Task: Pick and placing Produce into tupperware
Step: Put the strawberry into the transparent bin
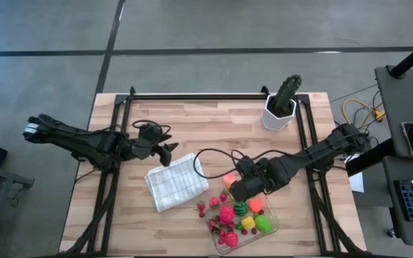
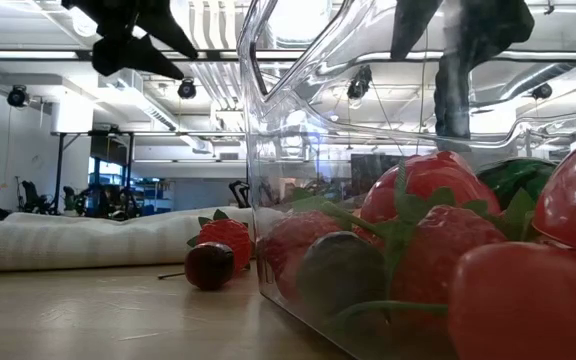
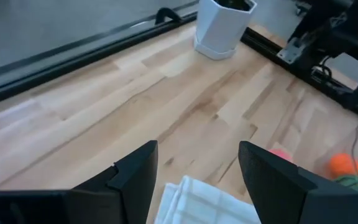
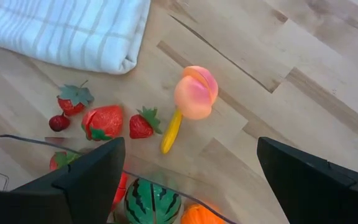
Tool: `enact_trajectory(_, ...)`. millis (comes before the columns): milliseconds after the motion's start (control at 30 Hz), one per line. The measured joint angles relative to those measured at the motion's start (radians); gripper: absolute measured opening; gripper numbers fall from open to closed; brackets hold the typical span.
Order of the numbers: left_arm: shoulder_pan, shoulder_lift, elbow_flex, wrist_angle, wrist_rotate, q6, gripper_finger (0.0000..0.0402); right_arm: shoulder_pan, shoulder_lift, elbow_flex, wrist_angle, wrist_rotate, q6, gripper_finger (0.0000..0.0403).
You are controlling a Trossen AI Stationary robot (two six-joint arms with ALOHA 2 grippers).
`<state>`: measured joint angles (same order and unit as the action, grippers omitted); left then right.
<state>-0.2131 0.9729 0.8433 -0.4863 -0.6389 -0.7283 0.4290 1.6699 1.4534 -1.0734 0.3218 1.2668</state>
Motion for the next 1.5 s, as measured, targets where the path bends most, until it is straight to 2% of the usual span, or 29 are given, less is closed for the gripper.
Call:
enact_trajectory(67, -0.001, 0.02, 0.0, 0.037, 0.013, 0.0, 0.021, 0.0, 0.0, 0.0, 0.0, 0.0, 0.004, 0.0357)
enact_trajectory(133, -0.002, 0.045, 0.0, 0.085, 0.072, 0.0, 0.021, 0.0, 0.0, 0.0, 0.0, 0.0, 0.007, 0.0357)
enact_trajectory(233, -0.001, 0.099, 0.0, 0.163, 0.288, 0.032, 0.021, 0.0, 0.0, 0.0, 0.001, 0.0, 0.017, 0.0357)
enact_trajectory(300, -0.008, 0.144, 0.0, 0.177, 0.466, 0.149, 0.021, 0.0, -0.001, 0.0, 0.001, 0.001, 0.023, 0.0357)
enact_trajectory(367, -0.026, 0.202, 0.0, 0.16, 0.623, 0.335, 0.021, 0.0, -0.006, -0.001, 0.006, 0.007, 0.02, 0.0357)
enact_trajectory(467, -0.058, 0.296, 0.0, 0.107, 0.763, 0.586, 0.021, 0.0, -0.024, -0.001, 0.007, 0.019, 0.016, 0.0357)
enact_trajectory(533, -0.076, 0.356, 0.0, 0.11, 0.768, 0.627, 0.021, 0.0, -0.035, -0.001, 0.006, 0.02, 0.015, 0.0357)
enact_trajectory(800, -0.118, 0.547, 0.056, 0.195, 0.782, 0.632, 0.021, 0.023, -0.079, -0.001, 0.0, 0.02, 0.016, 0.0357)
enact_trajectory(1033, -0.136, 0.617, 0.108, 0.28, 0.781, 0.716, 0.021, 0.047, -0.085, -0.001, -0.054, 0.019, 0.044, 0.0357)
enact_trajectory(1367, -0.172, 0.713, 0.114, 0.435, 0.803, 0.746, 0.021, 0.06, -0.085, -0.001, -0.124, 0.011, 0.045, 0.0357)
enact_trajectory(1500, -0.175, 0.74, 0.114, 0.466, 0.768, 0.782, 0.021, 0.06, -0.085, -0.001, -0.124, 0.011, 0.049, 0.0357)
